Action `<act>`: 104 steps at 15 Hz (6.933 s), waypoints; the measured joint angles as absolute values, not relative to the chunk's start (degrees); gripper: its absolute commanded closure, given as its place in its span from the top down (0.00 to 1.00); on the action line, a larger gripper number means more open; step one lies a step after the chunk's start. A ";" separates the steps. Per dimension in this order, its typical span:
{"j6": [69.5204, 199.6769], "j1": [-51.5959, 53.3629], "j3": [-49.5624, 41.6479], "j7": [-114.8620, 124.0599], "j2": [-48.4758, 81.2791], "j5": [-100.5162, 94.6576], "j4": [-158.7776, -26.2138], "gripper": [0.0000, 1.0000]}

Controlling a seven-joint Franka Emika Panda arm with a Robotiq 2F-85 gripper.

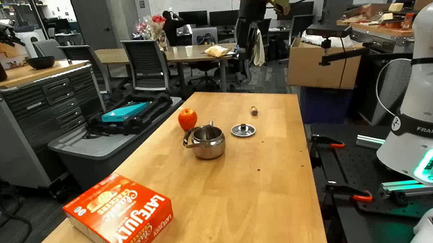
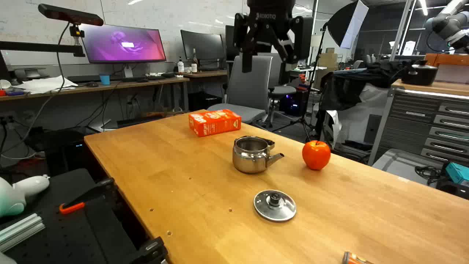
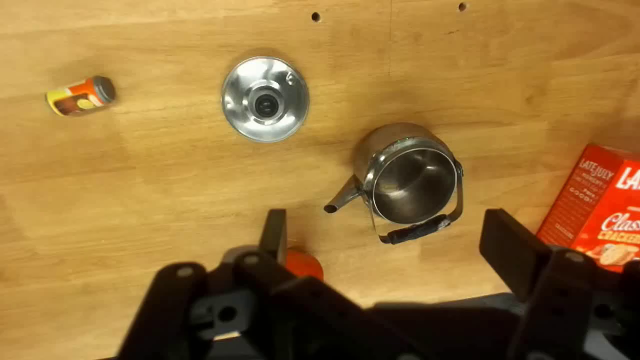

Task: Put the lid on the tea pot.

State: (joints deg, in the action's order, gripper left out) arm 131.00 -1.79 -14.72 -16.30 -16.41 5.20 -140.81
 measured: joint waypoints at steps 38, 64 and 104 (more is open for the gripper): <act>148.01 -6.53 -12.07 -14.04 5.99 11.61 -139.07 1.00; 151.18 -14.32 -3.31 -16.73 22.92 13.62 -132.92 0.49; 144.38 -3.42 -1.91 -12.25 1.97 8.02 -136.24 0.07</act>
State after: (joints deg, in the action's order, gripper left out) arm 144.38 -3.42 -1.91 -12.25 1.97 8.02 -136.24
